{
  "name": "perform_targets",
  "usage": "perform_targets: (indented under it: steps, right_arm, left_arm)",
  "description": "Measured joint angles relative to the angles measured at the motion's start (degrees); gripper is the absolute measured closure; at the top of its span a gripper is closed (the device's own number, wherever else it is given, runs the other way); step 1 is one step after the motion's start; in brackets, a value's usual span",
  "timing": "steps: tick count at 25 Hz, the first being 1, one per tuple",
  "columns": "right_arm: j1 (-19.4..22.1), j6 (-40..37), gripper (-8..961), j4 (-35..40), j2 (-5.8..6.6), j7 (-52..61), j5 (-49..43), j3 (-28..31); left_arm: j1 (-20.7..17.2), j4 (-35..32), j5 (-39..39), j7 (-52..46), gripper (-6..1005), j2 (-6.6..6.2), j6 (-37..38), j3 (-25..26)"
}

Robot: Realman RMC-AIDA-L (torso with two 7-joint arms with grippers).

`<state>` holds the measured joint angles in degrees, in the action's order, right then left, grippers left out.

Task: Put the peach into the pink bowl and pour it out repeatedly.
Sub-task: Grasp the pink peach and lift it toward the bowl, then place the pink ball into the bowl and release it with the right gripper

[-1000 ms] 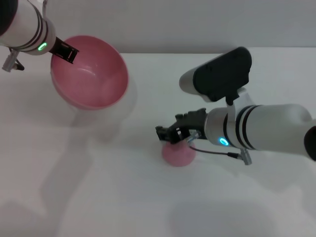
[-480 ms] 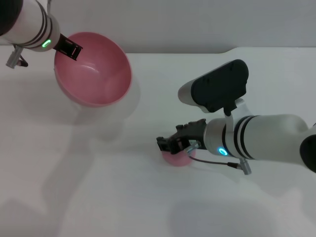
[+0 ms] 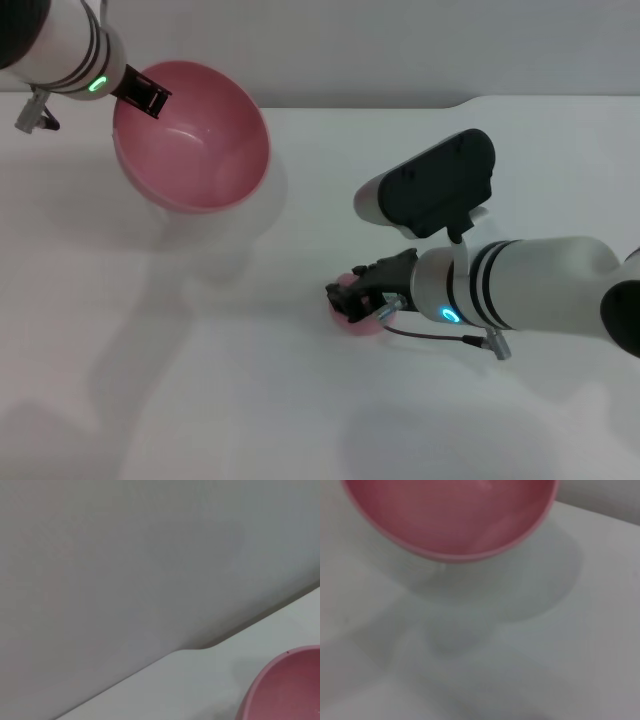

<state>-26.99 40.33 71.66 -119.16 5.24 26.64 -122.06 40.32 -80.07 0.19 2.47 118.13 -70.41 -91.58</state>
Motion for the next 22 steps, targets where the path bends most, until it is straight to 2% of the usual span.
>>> perform_targets:
  steps: [8, 10, 13, 18, 19, 20, 22]
  right_arm:
    - [-0.19, 0.32, 775, 1.36, 0.08, -0.77, -0.82, -0.84]
    - [0.67, 1.27, 846, 4.86, 0.18, -1.09, -1.79, -0.62]
    - [1.62, 2.8, 859, 8.28, 0.22, -1.36, -3.36, 0.02]
    - [4.93, 7.92, 882, 20.58, 0.25, -2.63, -8.34, 3.11]
    - [5.72, 10.57, 887, 25.55, 0.16, -3.32, -10.18, 4.4]
    - [5.72, 10.57, 891, 25.55, 0.16, -3.32, -10.18, 4.4]
    - [6.6, 13.56, 900, 31.1, 0.01, -3.57, -13.23, 5.41]
  left_arm:
    - [-0.03, 0.62, 0.04, 0.0, 952, 0.0, -0.02, -0.08]
    - [-0.01, 0.87, 0.05, 0.0, 952, 0.0, -0.02, -0.22]
    - [0.07, 1.06, 0.07, -0.1, 952, 0.09, 0.0, -1.37]
    - [-0.18, 1.08, -0.31, -0.69, 952, 0.28, 0.33, -3.39]
    - [-0.24, 1.08, -0.34, -0.75, 952, 0.3, 0.39, -3.55]
    - [-0.36, 1.09, -0.4, -0.89, 952, 0.36, 0.47, -3.86]
    - [-0.46, 1.1, -0.61, -1.32, 952, 0.4, 0.52, -4.43]
